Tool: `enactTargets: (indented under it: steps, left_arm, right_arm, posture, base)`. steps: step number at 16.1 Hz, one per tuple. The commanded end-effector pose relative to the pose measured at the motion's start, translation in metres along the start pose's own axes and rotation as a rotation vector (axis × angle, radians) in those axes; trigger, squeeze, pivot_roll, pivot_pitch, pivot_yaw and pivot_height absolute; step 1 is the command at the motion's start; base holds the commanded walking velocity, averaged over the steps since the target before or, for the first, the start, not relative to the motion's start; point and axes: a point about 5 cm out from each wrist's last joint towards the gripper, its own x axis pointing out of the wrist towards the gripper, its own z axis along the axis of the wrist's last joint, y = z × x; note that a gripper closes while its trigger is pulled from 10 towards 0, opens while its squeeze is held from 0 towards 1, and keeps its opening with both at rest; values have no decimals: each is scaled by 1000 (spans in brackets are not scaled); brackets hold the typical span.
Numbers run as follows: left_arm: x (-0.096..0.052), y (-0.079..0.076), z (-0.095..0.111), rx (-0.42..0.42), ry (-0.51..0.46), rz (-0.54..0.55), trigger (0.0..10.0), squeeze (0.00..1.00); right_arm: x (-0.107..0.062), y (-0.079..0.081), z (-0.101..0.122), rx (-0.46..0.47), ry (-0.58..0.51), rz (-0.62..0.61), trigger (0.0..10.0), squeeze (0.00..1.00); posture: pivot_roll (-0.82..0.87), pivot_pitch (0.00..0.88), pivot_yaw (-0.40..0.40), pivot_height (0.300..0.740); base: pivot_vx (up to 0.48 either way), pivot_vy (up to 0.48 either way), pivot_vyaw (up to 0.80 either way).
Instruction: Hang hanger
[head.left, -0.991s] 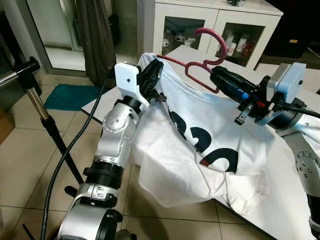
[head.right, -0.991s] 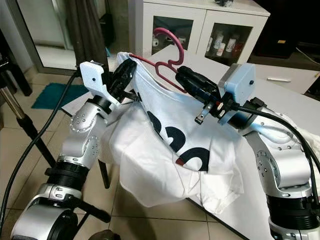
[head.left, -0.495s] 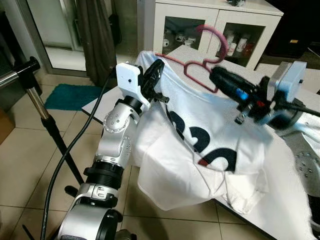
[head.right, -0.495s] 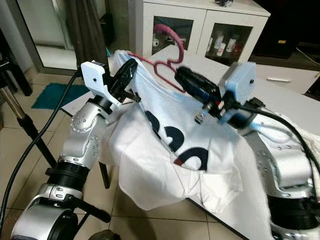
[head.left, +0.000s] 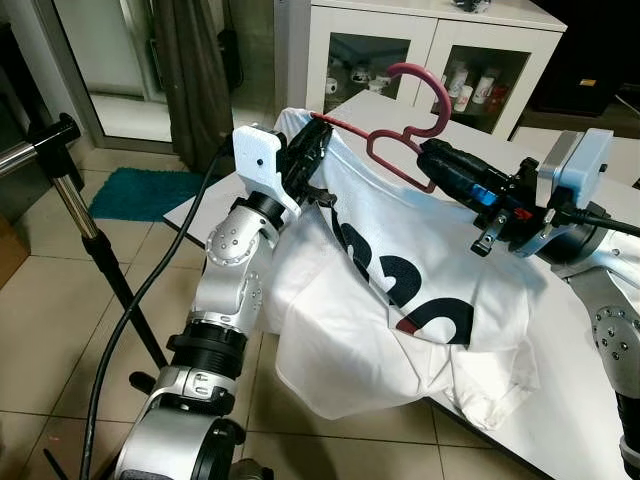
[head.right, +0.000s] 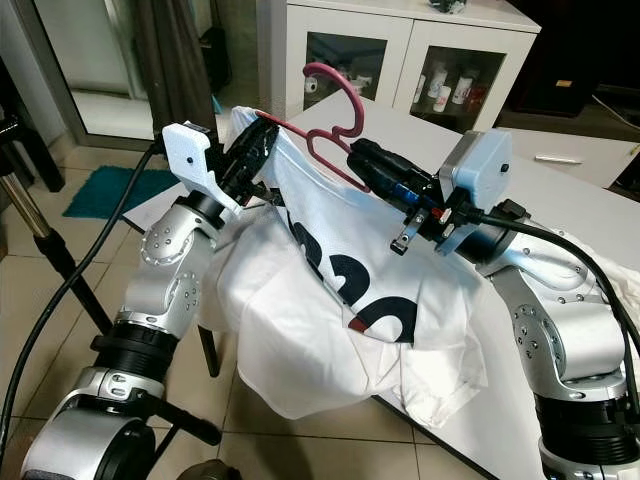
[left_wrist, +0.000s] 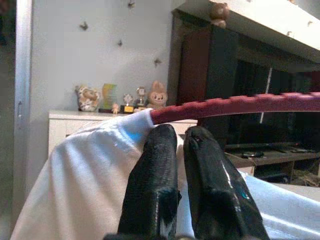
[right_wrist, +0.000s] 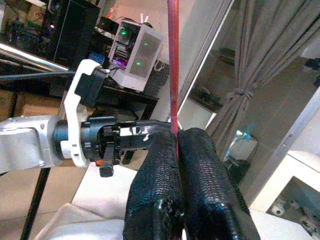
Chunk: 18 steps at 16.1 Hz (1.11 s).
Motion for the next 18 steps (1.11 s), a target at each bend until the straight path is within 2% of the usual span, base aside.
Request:
enactTargets:
  steps: [1, 4, 5, 9, 10, 12, 16, 18]
  left_arm:
    - [2, -9, 1, 20, -2, -42, 10000, 1000]
    - [1, -9, -5, 1, 34, -6, 10000, 1000]
    - [1, -5, -7, -4, 49, 18, 10000, 0]
    - [1, 11, -10, 18, 90, 119, 10000, 0]
    - [1, 17, -10, 15, 97, 156, 0, 0]
    - [1, 22, -8, 7, 84, 183, 0, 0]
    - [2, 18, -4, 25, 53, 173, 0, 0]
    - [0, 24, -7, 42, 71, 216, 0, 0]
  right_arm:
    - [-1, -3, 8, -22, -24, -6, 0, 0]
    - [1, -3, 9, -25, -31, -7, 0, 0]
    - [2, -2, 10, -26, -36, -5, 0, 0]
    - [4, -2, 14, -30, -49, 6, 0, 0]
    - [4, -1, 17, -32, -58, 10, 0, 0]
    - [4, -1, 19, -35, -61, 11, 0, 0]
    - [2, -5, 19, -42, -58, -17, 0, 0]
    - [0, -11, 21, -31, -73, -44, 0, 0]
  posture:
    - [34, 0, -25, 723]
    - [38, 0, -27, 723]
    - [40, 0, -29, 723]
    - [39, 0, -32, 723]
    - [37, 0, -32, 723]
    - [33, 0, -34, 723]
    - [33, 0, -32, 723]
    - [34, 0, -29, 723]
  base:
    - [0, 0, 0]
    - [0, 0, 0]
    - [0, 0, 0]
    - [0, 0, 0]
    - [0, 0, 0]
    - [0, 0, 0]
    - [0, 0, 0]
    - [0, 0, 0]
